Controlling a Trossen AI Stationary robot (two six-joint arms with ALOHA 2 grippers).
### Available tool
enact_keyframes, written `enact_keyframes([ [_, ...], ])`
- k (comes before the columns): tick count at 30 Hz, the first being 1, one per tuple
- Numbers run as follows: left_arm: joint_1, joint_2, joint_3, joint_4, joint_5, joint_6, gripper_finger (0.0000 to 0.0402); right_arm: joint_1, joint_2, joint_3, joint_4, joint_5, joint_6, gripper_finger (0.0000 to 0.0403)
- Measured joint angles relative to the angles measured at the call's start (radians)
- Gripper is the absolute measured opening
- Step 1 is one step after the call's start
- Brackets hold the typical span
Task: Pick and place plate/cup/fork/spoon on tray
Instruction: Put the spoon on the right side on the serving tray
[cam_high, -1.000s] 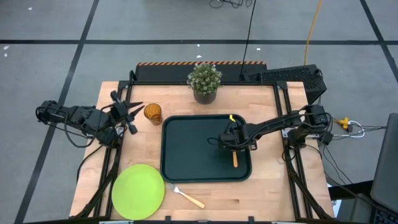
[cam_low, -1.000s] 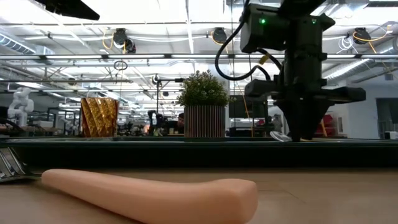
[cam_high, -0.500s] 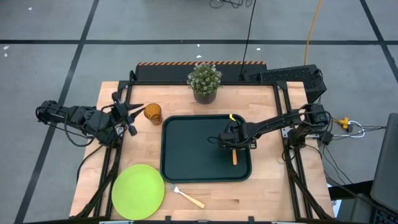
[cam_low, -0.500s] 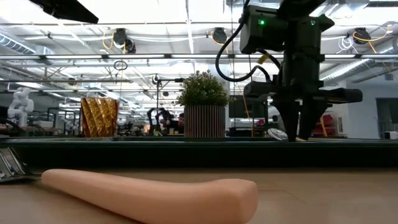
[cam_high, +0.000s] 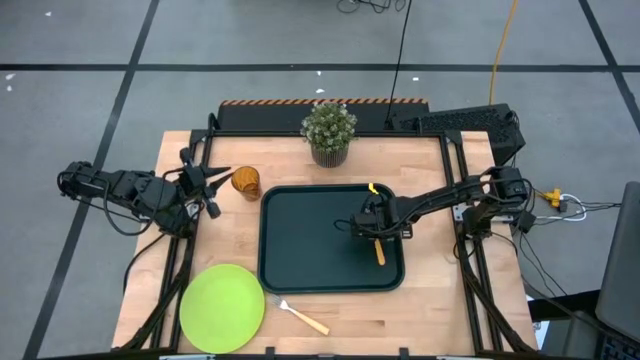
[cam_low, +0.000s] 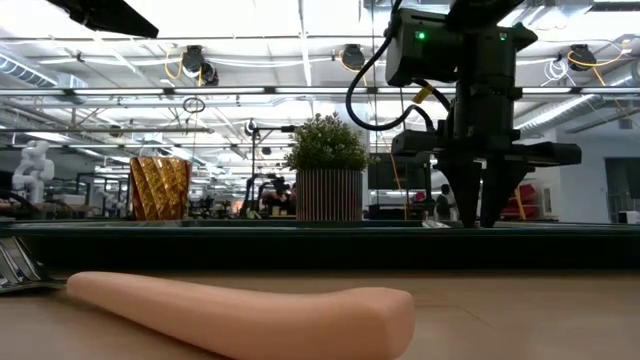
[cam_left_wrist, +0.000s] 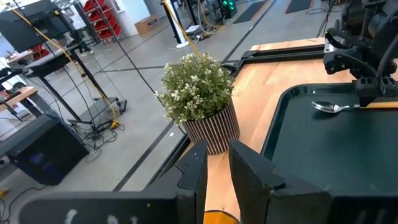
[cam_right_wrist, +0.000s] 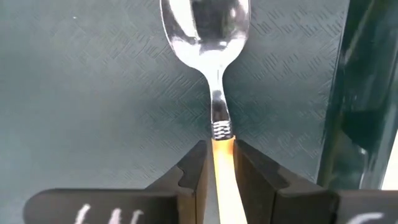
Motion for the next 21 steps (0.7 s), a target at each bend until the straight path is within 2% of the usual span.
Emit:
enact_keyframes([
  [16, -0.001, 0.0, 0.0, 0.0, 0.016, -0.002, 0.0072, 0.032, -0.012, 0.0, 0.016, -0.002, 0.021, 0.0065],
  [21, -0.016, 0.0, 0.0, -0.003, 0.018, -0.003, 0.0072, 0.071, -0.058, 0.015, 0.144, 0.077, -0.001, 0.0065],
])
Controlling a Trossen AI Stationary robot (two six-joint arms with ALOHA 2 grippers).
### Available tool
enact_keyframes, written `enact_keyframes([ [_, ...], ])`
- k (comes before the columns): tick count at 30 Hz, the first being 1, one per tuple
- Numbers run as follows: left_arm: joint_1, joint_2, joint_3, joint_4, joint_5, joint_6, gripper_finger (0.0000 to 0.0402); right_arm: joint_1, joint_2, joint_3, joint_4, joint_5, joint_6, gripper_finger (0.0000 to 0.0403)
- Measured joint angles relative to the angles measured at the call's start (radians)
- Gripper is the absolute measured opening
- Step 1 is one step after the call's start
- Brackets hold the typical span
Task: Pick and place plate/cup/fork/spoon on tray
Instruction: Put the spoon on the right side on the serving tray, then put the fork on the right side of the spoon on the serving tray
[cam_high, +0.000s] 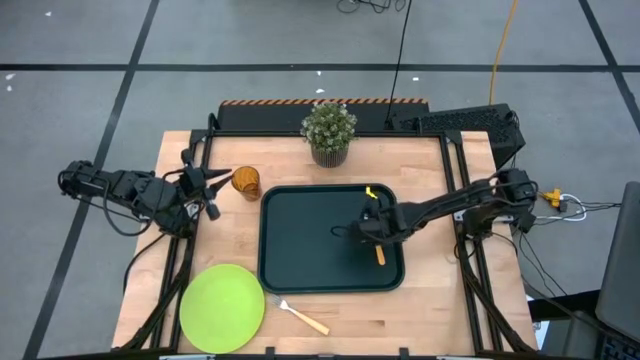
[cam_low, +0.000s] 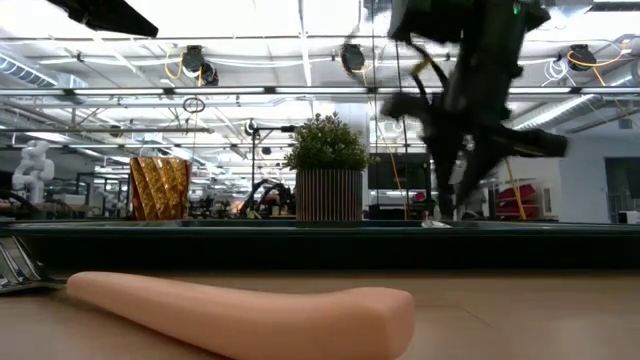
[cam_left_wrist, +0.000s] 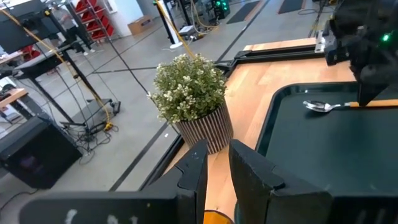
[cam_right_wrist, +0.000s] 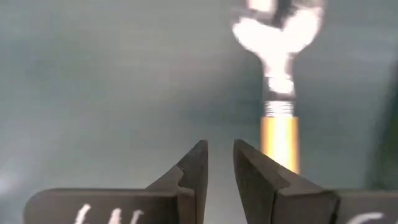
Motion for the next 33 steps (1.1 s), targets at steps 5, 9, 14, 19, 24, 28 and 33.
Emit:
enact_keyframes([
  [5, -0.02, -0.001, 0.0, -0.001, 0.0, -0.002, 0.0072, 0.038, -0.055, 0.038, 0.173, 0.118, -0.222, 0.0066],
  [9, -0.034, -0.001, 0.0, -0.016, 0.001, -0.019, 0.0072, 0.064, -0.081, 0.04, 0.43, 0.122, -0.528, 0.0066],
  [14, -0.041, -0.001, 0.0, -0.033, 0.0, -0.048, 0.0072, 0.099, -0.057, 0.041, 0.712, 0.057, -0.787, 0.0066],
  [19, -0.041, -0.001, 0.0, -0.011, 0.0, -0.063, 0.0072, 0.143, 0.016, 0.04, 0.827, 0.047, -0.876, 0.0066],
  [24, -0.041, -0.001, 0.0, 0.093, -0.002, -0.003, 0.0072, 0.173, 0.072, 0.04, 0.936, -0.03, -0.871, 0.0066],
  [28, -0.041, -0.002, 0.0, 0.2, -0.001, 0.074, 0.0072, 0.202, 0.133, 0.103, 0.994, -0.089, -0.885, 0.0066],
  [33, -0.041, -0.002, 0.0, 0.3, -0.001, 0.147, 0.0072, 0.224, 0.226, 0.261, 0.968, -0.176, -0.963, 0.0066],
])
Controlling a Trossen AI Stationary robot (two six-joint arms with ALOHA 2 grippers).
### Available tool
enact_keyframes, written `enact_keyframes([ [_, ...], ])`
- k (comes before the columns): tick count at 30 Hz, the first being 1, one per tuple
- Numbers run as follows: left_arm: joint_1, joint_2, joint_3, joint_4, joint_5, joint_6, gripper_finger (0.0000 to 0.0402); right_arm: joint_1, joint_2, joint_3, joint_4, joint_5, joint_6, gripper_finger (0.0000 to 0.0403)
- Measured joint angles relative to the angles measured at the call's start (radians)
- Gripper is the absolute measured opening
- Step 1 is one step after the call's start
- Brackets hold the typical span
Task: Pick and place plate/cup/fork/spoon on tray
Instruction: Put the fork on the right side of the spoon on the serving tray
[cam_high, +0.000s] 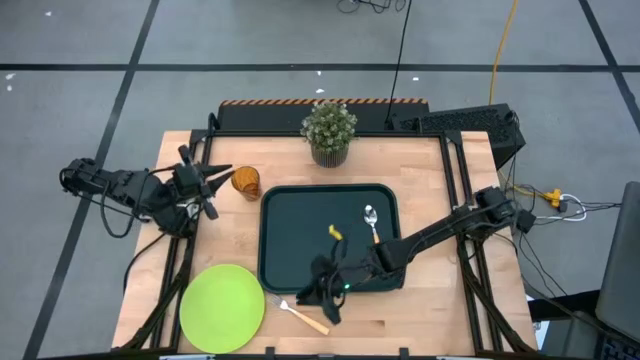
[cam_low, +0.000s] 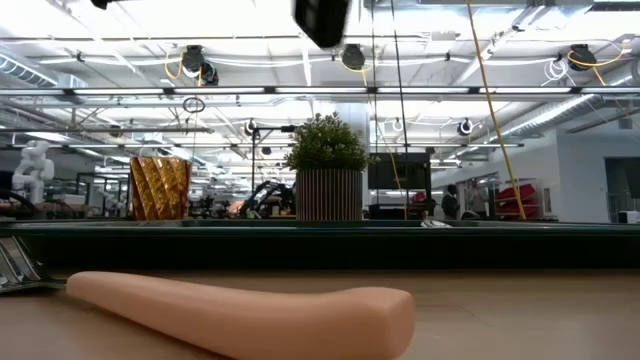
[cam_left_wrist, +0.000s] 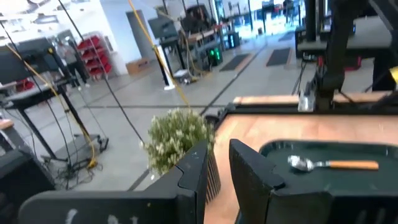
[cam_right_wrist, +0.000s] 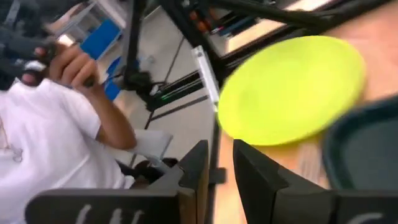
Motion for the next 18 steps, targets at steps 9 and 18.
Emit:
enact_keyframes([
  [9, 0.0, 0.0, 0.001, 0.08, -0.001, 0.073, 0.0072, -0.001, 0.099, 0.391, -0.574, -0.091, -0.055, 0.0066],
  [18, 0.0, 0.0, 0.001, -0.009, 0.001, -0.069, 0.0072, 0.029, 0.218, 0.552, -0.69, -0.087, 0.004, 0.0066],
])
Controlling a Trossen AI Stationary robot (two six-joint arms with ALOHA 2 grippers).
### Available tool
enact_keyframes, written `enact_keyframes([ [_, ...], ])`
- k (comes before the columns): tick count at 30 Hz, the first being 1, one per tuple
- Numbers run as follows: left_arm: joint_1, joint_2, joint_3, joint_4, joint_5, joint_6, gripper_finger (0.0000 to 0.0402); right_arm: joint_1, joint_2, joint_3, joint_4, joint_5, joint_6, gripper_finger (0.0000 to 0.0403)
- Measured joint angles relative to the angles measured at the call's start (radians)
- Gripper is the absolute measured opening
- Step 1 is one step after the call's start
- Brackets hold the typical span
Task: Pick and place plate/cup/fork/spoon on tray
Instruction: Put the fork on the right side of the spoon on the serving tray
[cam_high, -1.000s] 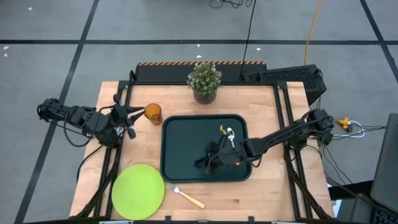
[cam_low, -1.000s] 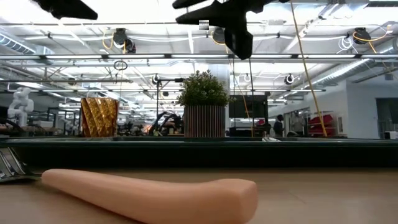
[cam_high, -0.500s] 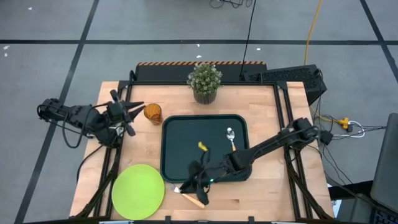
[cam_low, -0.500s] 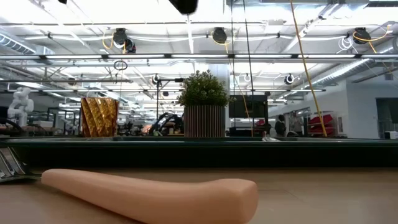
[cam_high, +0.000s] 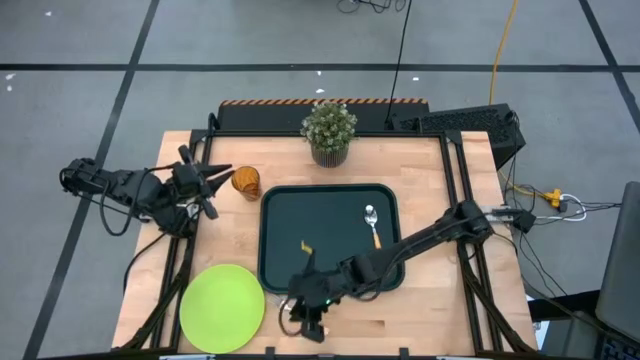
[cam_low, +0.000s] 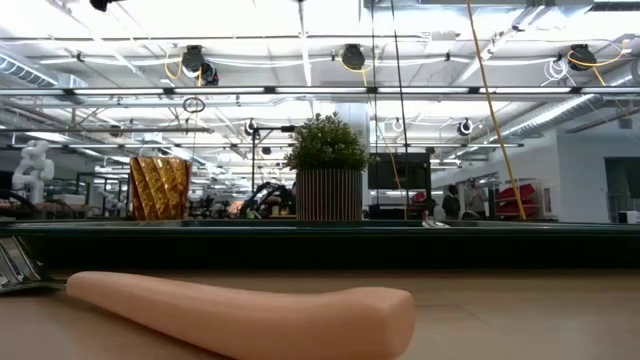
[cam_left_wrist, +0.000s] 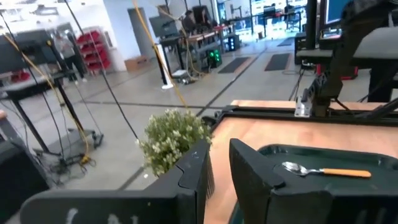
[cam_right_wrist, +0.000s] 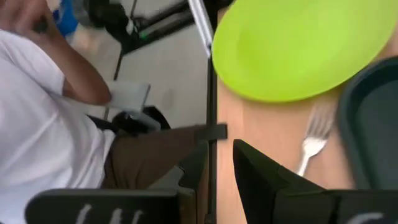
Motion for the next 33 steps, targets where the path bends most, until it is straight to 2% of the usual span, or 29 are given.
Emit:
enact_keyframes([
  [4, -0.005, 0.0, 0.0, -0.048, 0.01, -0.085, 0.0072, 0.023, 0.098, 0.069, -0.003, -0.036, 0.027, 0.0066],
  [10, -0.04, 0.001, 0.0, -0.083, 0.09, -0.177, 0.0072, 0.059, 0.173, 0.116, -0.019, -0.08, 0.107, 0.0066],
  [14, -0.07, 0.002, -0.026, -0.078, 0.172, -0.186, 0.0072, 0.077, 0.175, 0.116, -0.173, -0.042, 0.176, 0.0066],
  [19, -0.103, 0.002, -0.063, -0.011, 0.208, -0.182, 0.0072, 0.083, 0.176, 0.116, -0.347, 0.028, 0.224, 0.0066],
  [25, -0.12, 0.002, -0.067, 0.037, 0.209, -0.144, 0.0072, 0.091, 0.206, 0.116, -0.28, 0.069, 0.217, 0.0066],
  [33, -0.121, 0.001, -0.067, 0.085, 0.207, -0.073, 0.0072, 0.086, 0.279, 0.116, -0.259, 0.041, 0.156, 0.0066],
])
